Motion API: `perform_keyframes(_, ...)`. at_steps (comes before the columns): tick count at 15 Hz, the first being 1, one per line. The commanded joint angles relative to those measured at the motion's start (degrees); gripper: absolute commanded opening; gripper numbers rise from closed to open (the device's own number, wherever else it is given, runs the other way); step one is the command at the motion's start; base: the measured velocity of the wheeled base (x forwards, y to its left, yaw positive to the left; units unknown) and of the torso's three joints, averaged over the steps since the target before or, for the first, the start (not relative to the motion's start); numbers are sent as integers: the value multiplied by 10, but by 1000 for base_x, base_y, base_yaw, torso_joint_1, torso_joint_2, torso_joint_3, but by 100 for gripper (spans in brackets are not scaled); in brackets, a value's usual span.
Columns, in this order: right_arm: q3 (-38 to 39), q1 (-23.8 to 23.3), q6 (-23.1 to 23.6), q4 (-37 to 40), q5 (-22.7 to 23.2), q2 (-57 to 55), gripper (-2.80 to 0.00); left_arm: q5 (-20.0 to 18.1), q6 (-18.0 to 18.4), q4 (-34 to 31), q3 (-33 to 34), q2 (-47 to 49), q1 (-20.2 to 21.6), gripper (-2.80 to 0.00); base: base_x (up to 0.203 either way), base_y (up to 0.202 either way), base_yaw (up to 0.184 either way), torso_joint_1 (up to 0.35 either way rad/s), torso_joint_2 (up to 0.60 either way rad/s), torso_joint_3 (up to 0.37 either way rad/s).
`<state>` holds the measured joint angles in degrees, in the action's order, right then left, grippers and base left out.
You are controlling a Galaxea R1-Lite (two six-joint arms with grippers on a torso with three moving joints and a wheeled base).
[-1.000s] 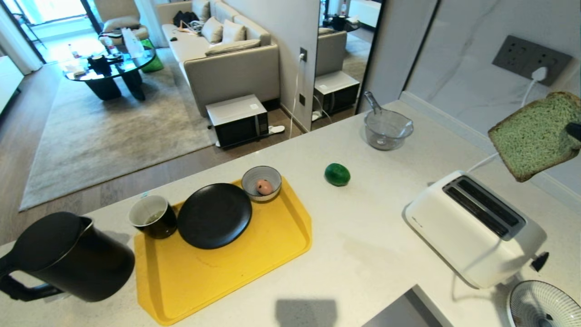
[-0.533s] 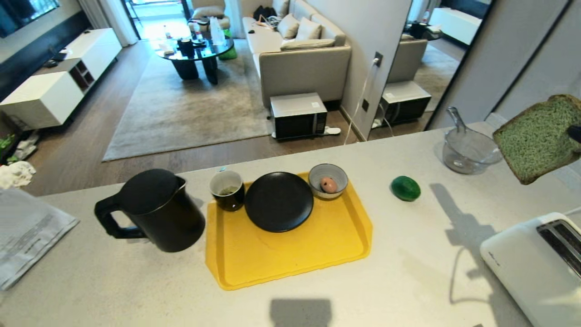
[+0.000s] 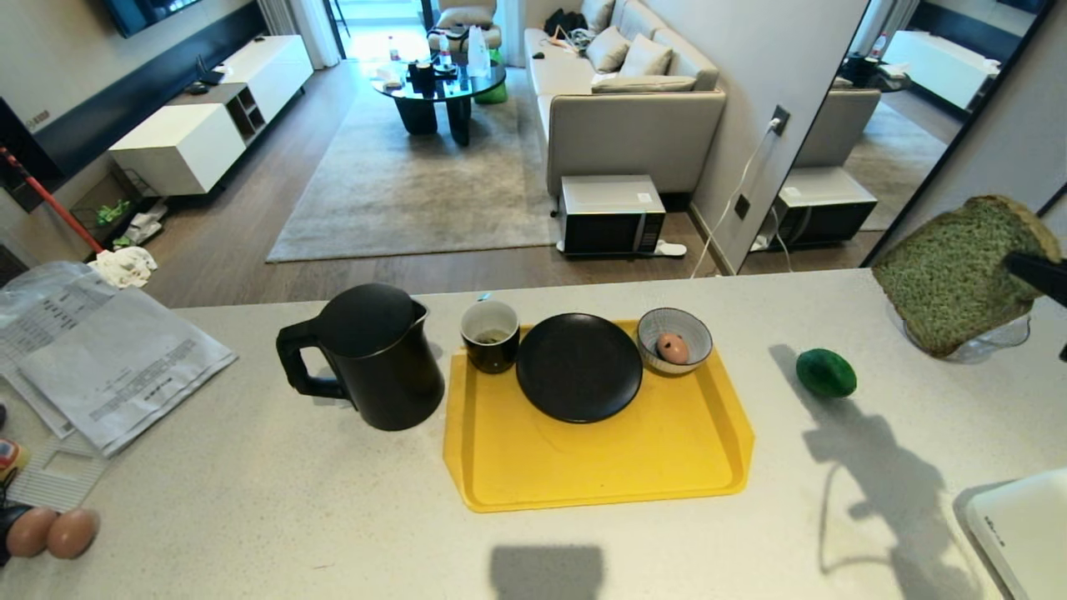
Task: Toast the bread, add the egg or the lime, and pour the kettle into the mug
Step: Put the baked bread on a plate
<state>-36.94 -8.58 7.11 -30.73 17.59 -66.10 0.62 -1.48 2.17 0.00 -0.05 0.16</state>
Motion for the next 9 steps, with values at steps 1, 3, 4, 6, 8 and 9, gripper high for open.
perform_keyframes(1,4,50,1,0,-2,-8,-280,0,0,0,8,-1,0,-280,0,0,0,0,0,0)
perform_keyframes(3,7,100,0,11,-23,-21,-280,0,0,0,8,-1,0,-280,0,0,0,0,0,0)
perform_keyframes(4,5,124,-3,16,-45,-35,-280,0,0,0,8,-1,0,-280,0,0,0,0,0,0)
perform_keyframes(6,5,186,-22,19,-91,-57,-280,0,0,0,8,-1,0,-280,0,0,0,0,0,0)
perform_keyframes(8,0,257,-40,20,-148,-81,-280,0,0,0,8,-1,0,-280,0,0,0,0,0,0)
perform_keyframes(9,-5,299,-53,19,-182,-94,-280,0,0,0,8,-1,0,-280,0,0,0,0,0,0)
